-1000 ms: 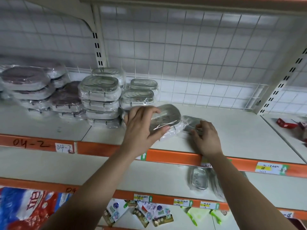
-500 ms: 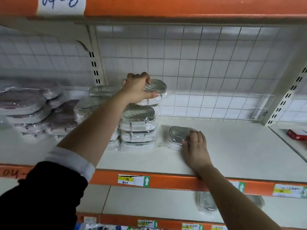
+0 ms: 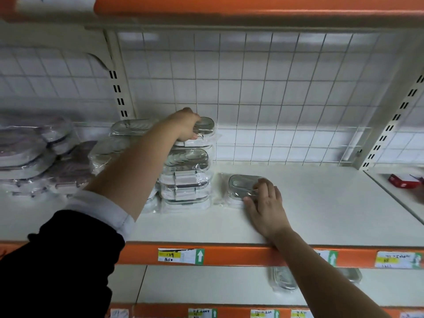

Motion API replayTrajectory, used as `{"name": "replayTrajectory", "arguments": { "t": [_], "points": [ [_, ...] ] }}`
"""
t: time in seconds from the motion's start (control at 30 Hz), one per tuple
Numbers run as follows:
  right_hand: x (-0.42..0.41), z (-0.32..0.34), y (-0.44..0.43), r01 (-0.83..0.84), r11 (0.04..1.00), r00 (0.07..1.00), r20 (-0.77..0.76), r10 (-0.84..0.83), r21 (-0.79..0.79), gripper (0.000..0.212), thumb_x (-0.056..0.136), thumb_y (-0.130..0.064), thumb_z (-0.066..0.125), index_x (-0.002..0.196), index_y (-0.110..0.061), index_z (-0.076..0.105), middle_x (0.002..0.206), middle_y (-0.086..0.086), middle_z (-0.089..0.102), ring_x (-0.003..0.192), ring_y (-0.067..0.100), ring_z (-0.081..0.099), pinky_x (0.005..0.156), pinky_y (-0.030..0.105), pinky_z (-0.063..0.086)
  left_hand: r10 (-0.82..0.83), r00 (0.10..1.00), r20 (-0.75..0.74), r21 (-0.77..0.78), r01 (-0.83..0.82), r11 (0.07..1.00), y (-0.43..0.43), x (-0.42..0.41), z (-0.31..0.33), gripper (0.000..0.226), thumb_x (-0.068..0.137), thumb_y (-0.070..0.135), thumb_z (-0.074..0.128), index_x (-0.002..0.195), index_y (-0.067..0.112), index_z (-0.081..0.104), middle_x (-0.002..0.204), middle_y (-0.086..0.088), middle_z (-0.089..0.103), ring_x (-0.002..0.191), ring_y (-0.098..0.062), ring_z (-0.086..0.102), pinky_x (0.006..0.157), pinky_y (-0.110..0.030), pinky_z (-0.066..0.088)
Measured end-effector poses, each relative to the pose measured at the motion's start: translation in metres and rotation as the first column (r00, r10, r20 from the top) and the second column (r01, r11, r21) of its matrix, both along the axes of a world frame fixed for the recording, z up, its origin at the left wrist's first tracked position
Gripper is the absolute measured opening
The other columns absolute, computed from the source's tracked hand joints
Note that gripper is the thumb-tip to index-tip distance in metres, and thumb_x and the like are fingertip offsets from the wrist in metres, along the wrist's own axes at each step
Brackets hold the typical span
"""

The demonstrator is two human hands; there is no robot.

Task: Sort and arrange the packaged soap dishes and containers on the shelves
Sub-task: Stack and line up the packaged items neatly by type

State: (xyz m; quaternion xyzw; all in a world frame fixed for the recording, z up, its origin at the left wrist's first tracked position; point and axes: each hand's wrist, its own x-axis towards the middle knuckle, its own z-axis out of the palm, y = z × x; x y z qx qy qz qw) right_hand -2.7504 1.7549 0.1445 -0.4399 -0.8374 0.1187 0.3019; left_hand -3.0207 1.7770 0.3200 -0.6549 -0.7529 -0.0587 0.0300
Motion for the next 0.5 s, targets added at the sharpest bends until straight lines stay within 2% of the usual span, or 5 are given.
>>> {"name": "replayTrajectory", "arguments": {
  "t": [0.13, 0.23, 0.33, 0.4, 0.5],
  "points": [
    [0.003, 0.000, -0.002, -0.011, 0.998, 1.000, -0.017, 0.010, -0.058, 0.045, 0.095, -0.026, 0.059, 0.136, -0.010, 0.049, 0.145, 0.013, 0.038, 0.129, 0.035, 0.033, 0.113, 0.043, 0.025, 0.016, 1.000, -0.020, 0.095, -0.014, 0.995, -0.012, 0.006, -0.005, 0.053, 0.088, 0.020, 0.069, 0.138, 0.015, 0.051, 0.134, -0.014, 0.047, 0.121, -0.033, 0.049, 0.098, -0.036, 0.041],
    [0.004, -0.002, 0.000, 0.006, 0.997, 1.000, -0.027, -0.008, -0.077, 0.045, 0.094, -0.029, 0.060, 0.136, -0.014, 0.051, 0.145, 0.011, 0.038, 0.126, 0.038, 0.035, 0.107, 0.039, 0.029, 0.016, 0.996, -0.086, 0.166, -0.002, 0.986, -0.030, 0.014, -0.011, 0.042, 0.090, 0.023, 0.065, 0.130, 0.015, 0.056, 0.130, -0.012, 0.052, 0.116, -0.032, 0.054, 0.092, -0.038, 0.046],
    [0.004, -0.001, 0.001, 0.034, 0.996, 0.999, -0.036, -0.037, -0.086, 0.042, 0.093, -0.031, 0.063, 0.130, -0.013, 0.056, 0.138, 0.011, 0.043, 0.119, 0.040, 0.040, 0.101, 0.038, 0.032, 0.032, 0.995, -0.090, 0.286, -0.005, 0.958, -0.055, 0.028, -0.022, 0.035, 0.093, 0.029, 0.059, 0.124, 0.014, 0.059, 0.126, -0.010, 0.057, 0.112, -0.033, 0.056, 0.088, -0.039, 0.047],
    [0.004, 0.000, 0.001, 0.043, 0.996, 0.998, -0.051, -0.047, -0.081, 0.041, 0.092, -0.032, 0.064, 0.127, -0.012, 0.059, 0.134, 0.010, 0.046, 0.114, 0.040, 0.040, 0.098, 0.038, 0.034, -0.009, 0.998, -0.064, 0.419, 0.034, 0.908, -0.076, 0.040, -0.034, 0.033, 0.094, 0.028, 0.057, 0.123, 0.013, 0.060, 0.125, -0.010, 0.059, 0.112, -0.033, 0.055, 0.092, -0.040, 0.045],
    [0.006, 0.001, 0.001, 0.056, 0.996, 0.996, -0.069, -0.061, -0.074, 0.038, 0.092, -0.033, 0.064, 0.124, -0.013, 0.061, 0.132, 0.008, 0.047, 0.114, 0.038, 0.040, 0.096, 0.035, 0.033, -0.099, 0.995, -0.028, 0.613, 0.095, 0.784, -0.115, 0.059, -0.064, 0.027, 0.093, 0.027, 0.053, 0.110, 0.012, 0.067, 0.106, -0.009, 0.065, 0.099, -0.032, 0.060, 0.086, -0.042, 0.047]
  ]
}}
